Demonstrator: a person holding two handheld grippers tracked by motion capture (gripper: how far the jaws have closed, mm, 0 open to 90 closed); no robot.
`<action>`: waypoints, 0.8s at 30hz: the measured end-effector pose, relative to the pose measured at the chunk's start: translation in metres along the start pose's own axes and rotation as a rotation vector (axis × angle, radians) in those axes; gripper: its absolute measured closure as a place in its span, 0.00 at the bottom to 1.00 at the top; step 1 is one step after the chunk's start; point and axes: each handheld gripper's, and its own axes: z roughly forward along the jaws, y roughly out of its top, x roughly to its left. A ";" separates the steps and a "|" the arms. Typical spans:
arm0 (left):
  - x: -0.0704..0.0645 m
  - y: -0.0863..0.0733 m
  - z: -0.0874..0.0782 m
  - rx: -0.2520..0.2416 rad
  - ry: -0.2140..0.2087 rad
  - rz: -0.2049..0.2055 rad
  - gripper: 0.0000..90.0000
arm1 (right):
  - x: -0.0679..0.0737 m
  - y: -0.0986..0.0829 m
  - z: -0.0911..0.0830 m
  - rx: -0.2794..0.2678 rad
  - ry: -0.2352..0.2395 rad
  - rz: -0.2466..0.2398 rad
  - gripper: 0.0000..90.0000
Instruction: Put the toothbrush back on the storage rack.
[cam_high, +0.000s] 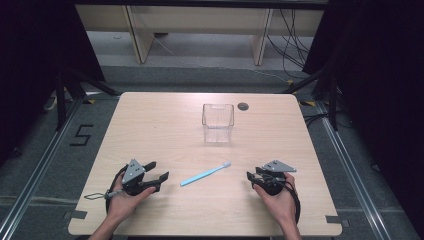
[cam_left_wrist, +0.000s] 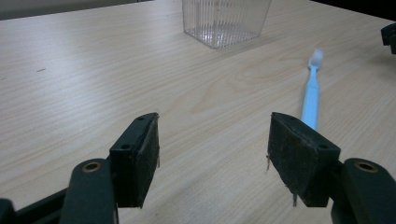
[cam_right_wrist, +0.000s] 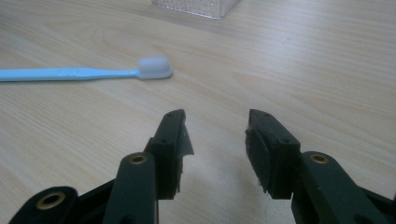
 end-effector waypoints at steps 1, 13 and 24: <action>0.000 0.000 0.000 -0.002 -0.002 -0.001 0.37 | 0.000 0.000 0.000 0.002 -0.002 0.013 0.63; -0.012 0.028 0.006 0.087 -0.089 0.021 0.41 | 0.000 0.002 -0.005 0.002 -0.008 0.040 0.63; -0.026 0.074 0.029 0.458 -0.228 0.211 0.53 | 0.001 0.008 -0.011 0.009 -0.021 0.042 0.63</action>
